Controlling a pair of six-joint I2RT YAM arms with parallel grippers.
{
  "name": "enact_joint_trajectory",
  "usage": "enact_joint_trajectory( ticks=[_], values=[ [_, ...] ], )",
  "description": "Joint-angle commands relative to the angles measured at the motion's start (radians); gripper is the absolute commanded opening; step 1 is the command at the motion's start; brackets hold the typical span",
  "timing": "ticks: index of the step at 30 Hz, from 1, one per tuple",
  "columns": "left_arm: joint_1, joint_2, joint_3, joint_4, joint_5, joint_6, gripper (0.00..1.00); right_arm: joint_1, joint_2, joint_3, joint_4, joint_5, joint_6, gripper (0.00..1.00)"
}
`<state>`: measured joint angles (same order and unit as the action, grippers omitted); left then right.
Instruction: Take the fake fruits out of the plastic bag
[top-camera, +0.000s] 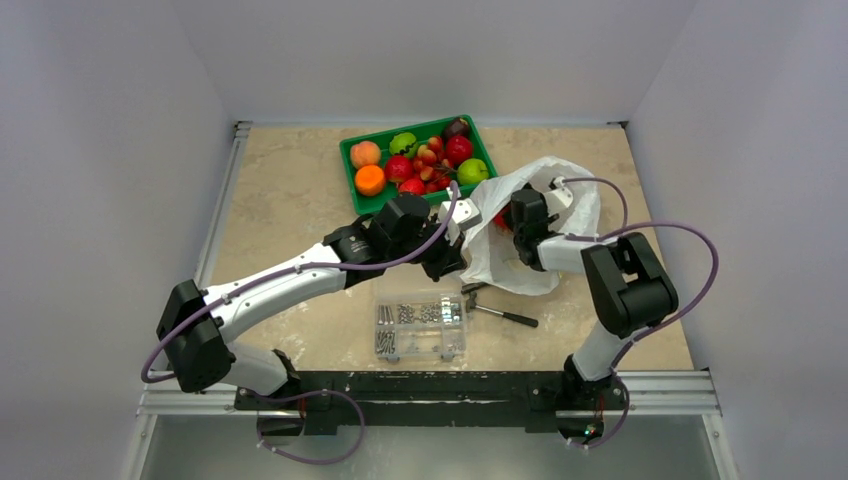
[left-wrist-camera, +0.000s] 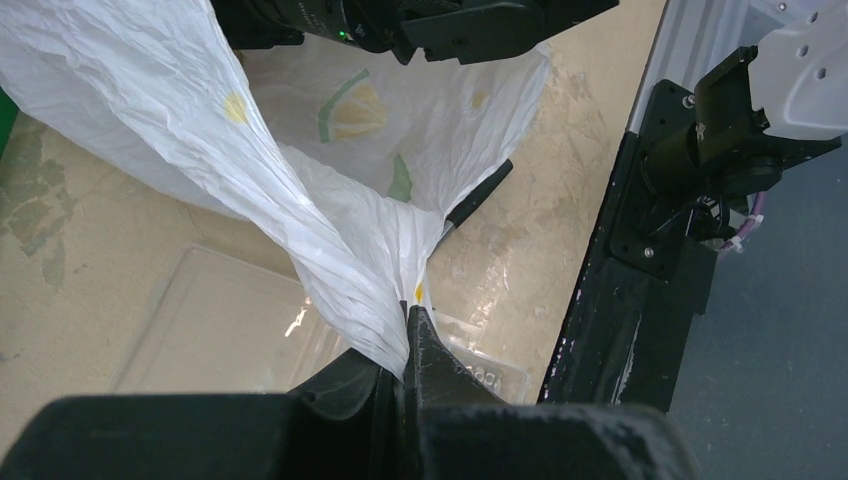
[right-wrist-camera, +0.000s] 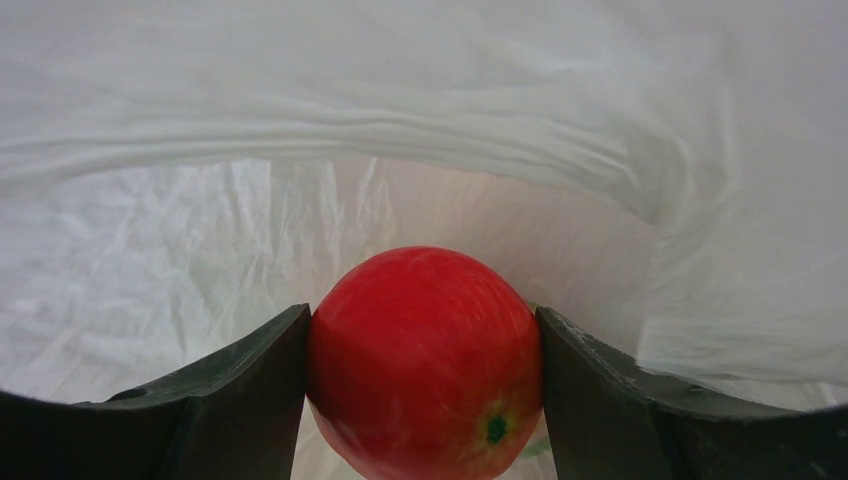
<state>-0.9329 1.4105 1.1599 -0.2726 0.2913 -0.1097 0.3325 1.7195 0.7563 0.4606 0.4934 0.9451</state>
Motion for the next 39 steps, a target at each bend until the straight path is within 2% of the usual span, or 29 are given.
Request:
enact_joint_trajectory(
  ticks=[1, 9, 13, 17, 21, 26, 27, 31, 36, 39],
  values=[
    [-0.007, -0.02, 0.044, 0.015, 0.017, 0.022, 0.0, -0.004, -0.123, -0.038, -0.032, -0.044, -0.038, 0.31],
    [-0.008, 0.01, 0.05, 0.002, -0.005, 0.028, 0.0, -0.004, -0.389, -0.21, -0.129, -0.102, -0.118, 0.11],
    [-0.008, 0.02, 0.059, -0.006, -0.006, 0.02, 0.0, -0.004, -0.574, -0.333, -0.198, -0.184, -0.145, 0.07],
    [-0.008, 0.029, 0.061, -0.008, -0.013, 0.013, 0.0, -0.003, -0.849, -0.406, -0.323, -0.229, -0.174, 0.05],
    [-0.007, 0.039, 0.067, -0.017, -0.018, 0.012, 0.0, -0.003, -1.06, -0.387, -0.45, -0.268, -0.207, 0.04],
    [-0.011, 0.044, 0.076, -0.033, -0.032, 0.014, 0.02, -0.003, -1.133, -0.25, -0.626, -0.303, -0.265, 0.01],
    [-0.011, 0.043, 0.076, -0.034, -0.033, 0.014, 0.05, -0.003, -1.13, -0.22, -0.651, -0.311, -0.276, 0.01],
    [-0.01, 0.026, 0.077, -0.037, -0.033, 0.022, 0.33, -0.003, -1.103, -0.097, -0.703, -0.355, -0.312, 0.01],
    [-0.01, -0.036, 0.067, -0.035, -0.091, 0.034, 0.63, -0.003, -1.073, 0.02, -0.68, -0.407, -0.341, 0.01],
    [-0.011, -0.1, 0.043, -0.017, -0.153, 0.047, 0.71, -0.003, -1.037, 0.063, -0.629, -0.406, -0.341, 0.01]
  ],
)
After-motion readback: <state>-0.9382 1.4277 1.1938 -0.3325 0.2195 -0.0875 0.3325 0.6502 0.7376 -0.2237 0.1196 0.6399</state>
